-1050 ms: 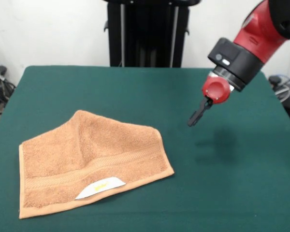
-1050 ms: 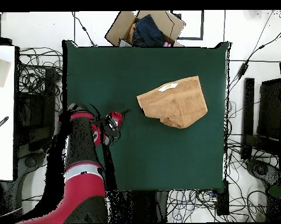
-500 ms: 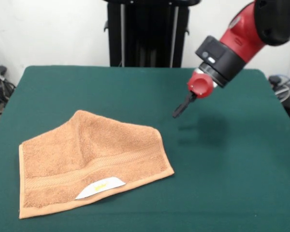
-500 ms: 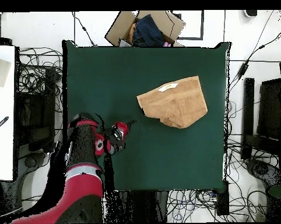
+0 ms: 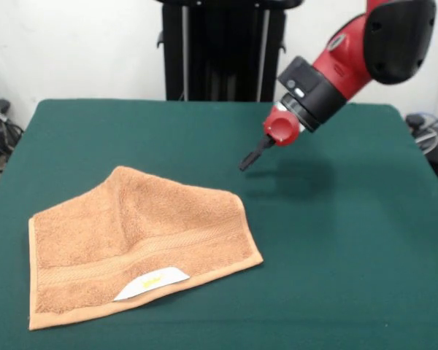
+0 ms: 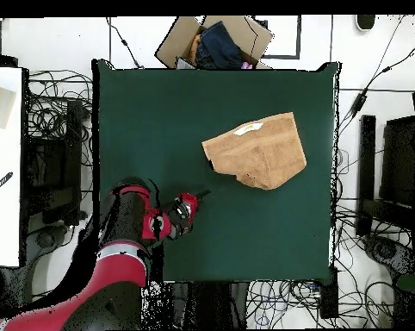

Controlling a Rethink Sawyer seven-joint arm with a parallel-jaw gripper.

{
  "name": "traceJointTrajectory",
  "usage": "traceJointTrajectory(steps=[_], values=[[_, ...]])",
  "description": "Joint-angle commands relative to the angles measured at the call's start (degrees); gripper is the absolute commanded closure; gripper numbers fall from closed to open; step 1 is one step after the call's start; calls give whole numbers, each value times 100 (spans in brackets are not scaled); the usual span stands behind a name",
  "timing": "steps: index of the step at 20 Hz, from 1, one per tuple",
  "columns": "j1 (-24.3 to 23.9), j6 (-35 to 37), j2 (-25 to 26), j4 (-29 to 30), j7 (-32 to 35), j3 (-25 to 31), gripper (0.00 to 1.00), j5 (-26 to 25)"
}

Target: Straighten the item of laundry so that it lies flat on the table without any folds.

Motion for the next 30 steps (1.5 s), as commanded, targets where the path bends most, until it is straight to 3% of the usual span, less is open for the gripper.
traceJointTrajectory(steps=[1, 10, 14, 23, 30], values=[[190, -531, 362, -82, 1671, -106, 0, -105], [207, -706, 368, -137, 1620, -230, 0, -73], [168, -795, 21, 183, 1459, -290, 0, 41], [-162, -864, -966, 828, 443, -300, 0, 606], [-298, -981, -1351, 1203, 314, -327, 0, 708]])
